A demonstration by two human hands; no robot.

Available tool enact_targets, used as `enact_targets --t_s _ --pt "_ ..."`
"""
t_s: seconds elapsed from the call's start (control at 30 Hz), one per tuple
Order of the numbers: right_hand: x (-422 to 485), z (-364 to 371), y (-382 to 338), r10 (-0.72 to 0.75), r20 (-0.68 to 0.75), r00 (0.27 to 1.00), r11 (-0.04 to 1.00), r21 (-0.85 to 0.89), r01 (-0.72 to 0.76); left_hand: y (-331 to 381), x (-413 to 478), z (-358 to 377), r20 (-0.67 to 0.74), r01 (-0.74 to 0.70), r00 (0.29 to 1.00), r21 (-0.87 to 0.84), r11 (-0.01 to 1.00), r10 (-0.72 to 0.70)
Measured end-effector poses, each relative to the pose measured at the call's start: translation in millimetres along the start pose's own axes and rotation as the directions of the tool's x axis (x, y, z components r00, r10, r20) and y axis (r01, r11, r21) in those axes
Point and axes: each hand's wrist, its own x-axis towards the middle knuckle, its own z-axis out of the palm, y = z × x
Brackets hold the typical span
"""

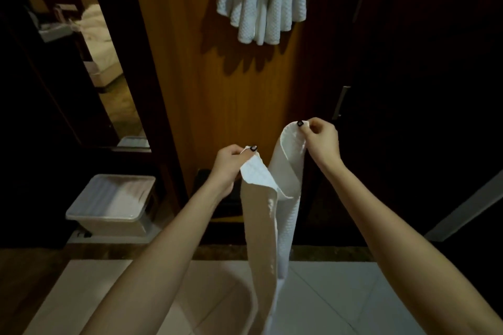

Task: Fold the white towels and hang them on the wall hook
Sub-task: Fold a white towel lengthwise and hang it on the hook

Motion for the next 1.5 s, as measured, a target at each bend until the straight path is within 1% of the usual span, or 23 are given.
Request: enact_targets --t_s 0.13,0.23,0.33,0.43,0.53,0.6,0.67,0.7,0.73,0.77,0.83,0.87,0.97,1.07,1.13,1.17,1.23,1.33,1.43,1.5 --pt "-5 -15 -41 -0.115 0.048 0.992 0.993 -0.01 0.115 41 3 14 -0.082 -0.053 0.996 -0.115 0.992 0.043" --pt "-17 -21 -64 -0.184 0.089 0.979 0.983 0.027 0.182 66 5 23 -0.161 -0.08 0.986 -0.195 0.978 0.048" --pt "-27 -23 -74 -0.244 0.12 0.962 0.969 0.066 0.237 83 6 29 -0.218 -0.099 0.975 -0.217 0.971 0.05" --pt "-26 -29 -77 -0.264 0.094 0.96 0.961 0.111 0.253 95 7 30 -0.221 -0.113 0.974 -0.242 0.964 0.059" --pt "-24 -28 -77 -0.255 0.039 0.966 0.951 0.189 0.243 103 4 33 -0.155 -0.083 0.988 -0.367 0.926 0.027" --pt "-24 -19 -81 -0.285 0.072 0.956 0.943 0.199 0.266 110 4 37 -0.146 -0.126 0.986 -0.367 0.922 0.077" --pt "-23 -8 -81 -0.311 0.11 0.944 0.942 0.167 0.291 117 6 40 -0.158 -0.184 0.978 -0.369 0.911 0.134" --pt "-21 -5 -80 -0.306 0.12 0.944 0.943 0.174 0.284 120 7 40 -0.149 -0.191 0.978 -0.38 0.905 0.144" --pt "-20 -2 -78 -0.284 0.13 0.95 0.943 0.218 0.253 120 7 40 -0.128 -0.175 0.983 -0.395 0.902 0.135" --pt "-19 1 -75 -0.248 0.147 0.957 0.933 0.301 0.196 119 7 40 -0.106 -0.146 0.988 -0.412 0.9 0.112" --pt "-19 8 -71 -0.181 0.174 0.968 0.882 0.464 0.081 112 8 39 -0.085 -0.113 0.993 -0.433 0.894 0.084" --pt "-19 11 -68 -0.161 0.161 0.974 0.865 0.499 0.061 108 10 37 -0.075 -0.111 0.993 -0.433 0.894 0.087" --pt "-14 15 -66 -0.147 0.103 0.984 0.865 0.495 0.078 107 16 27 -0.003 -0.114 0.993 -0.392 0.913 0.122" --pt "-8 11 -64 -0.122 0.09 0.988 0.872 0.485 0.064 104 21 19 0.1 -0.191 0.971 -0.23 0.954 0.218" --pt "-7 10 -63 -0.103 0.066 0.992 0.87 0.49 0.058 99 21 19 0.158 -0.254 0.948 -0.141 0.957 0.275" --pt "-6 10 -62 -0.098 0.055 0.994 0.867 0.494 0.058 97 21 20 0.157 -0.276 0.943 -0.126 0.953 0.294" --pt "-7 11 -63 -0.098 0.042 0.994 0.86 0.507 0.064 93 20 23 0.106 -0.33 0.933 -0.117 0.937 0.342" --pt "-8 14 -65 -0.107 0.044 0.993 0.846 0.529 0.068 88 22 27 0.047 -0.411 0.909 -0.053 0.91 0.413" --pt "-9 14 -65 -0.101 0.055 0.993 0.856 0.513 0.059 83 27 24 0.006 -0.433 0.901 -0.005 0.901 0.433" --pt "-9 15 -65 -0.08 0.041 0.996 0.883 0.466 0.052 80 28 22 0.003 -0.45 0.893 0.028 0.893 0.45"
